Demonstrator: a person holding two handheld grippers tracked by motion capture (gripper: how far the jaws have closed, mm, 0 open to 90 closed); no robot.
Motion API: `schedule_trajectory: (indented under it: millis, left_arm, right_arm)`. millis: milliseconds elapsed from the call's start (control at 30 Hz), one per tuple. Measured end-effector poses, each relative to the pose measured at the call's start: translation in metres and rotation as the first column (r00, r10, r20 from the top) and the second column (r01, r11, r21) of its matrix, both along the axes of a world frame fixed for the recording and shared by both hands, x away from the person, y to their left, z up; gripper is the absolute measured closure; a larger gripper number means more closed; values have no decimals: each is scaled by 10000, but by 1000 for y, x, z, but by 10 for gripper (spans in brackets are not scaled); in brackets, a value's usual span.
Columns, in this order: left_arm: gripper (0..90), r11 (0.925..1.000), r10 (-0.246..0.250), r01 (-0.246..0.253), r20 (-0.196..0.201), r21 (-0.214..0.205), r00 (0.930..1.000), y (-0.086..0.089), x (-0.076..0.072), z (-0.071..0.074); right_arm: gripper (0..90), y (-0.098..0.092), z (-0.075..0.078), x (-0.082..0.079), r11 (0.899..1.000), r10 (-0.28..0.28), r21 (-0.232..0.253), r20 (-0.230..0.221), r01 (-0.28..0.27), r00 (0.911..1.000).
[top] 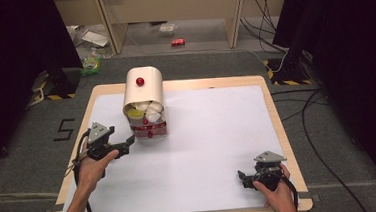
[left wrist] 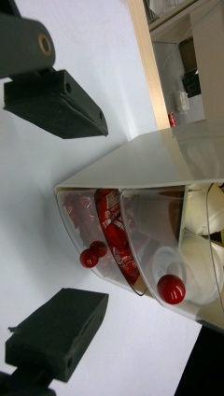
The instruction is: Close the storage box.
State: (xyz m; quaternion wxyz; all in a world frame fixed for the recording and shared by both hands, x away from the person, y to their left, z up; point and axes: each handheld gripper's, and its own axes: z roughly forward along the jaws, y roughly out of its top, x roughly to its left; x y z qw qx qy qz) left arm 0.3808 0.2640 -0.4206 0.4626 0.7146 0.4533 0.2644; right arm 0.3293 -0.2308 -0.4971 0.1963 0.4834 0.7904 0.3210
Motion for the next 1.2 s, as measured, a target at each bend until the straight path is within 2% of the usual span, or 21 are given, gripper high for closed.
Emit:
schedule_trajectory:
  millis: [733, 1200]
  left_arm:
    - [161, 9996, -266, 266, -145, -30, 9995, 2, -15, -14]
    - [161, 9992, -361, 360, -95, -156, 9993, 5, -28, -21]
  right_arm:
    - [33, 0, 0, 0, 10000, 34, -23, 22, -34, 10000]
    - [33, 0, 0, 0, 10000, -1, -6, 0, 1, 10000]
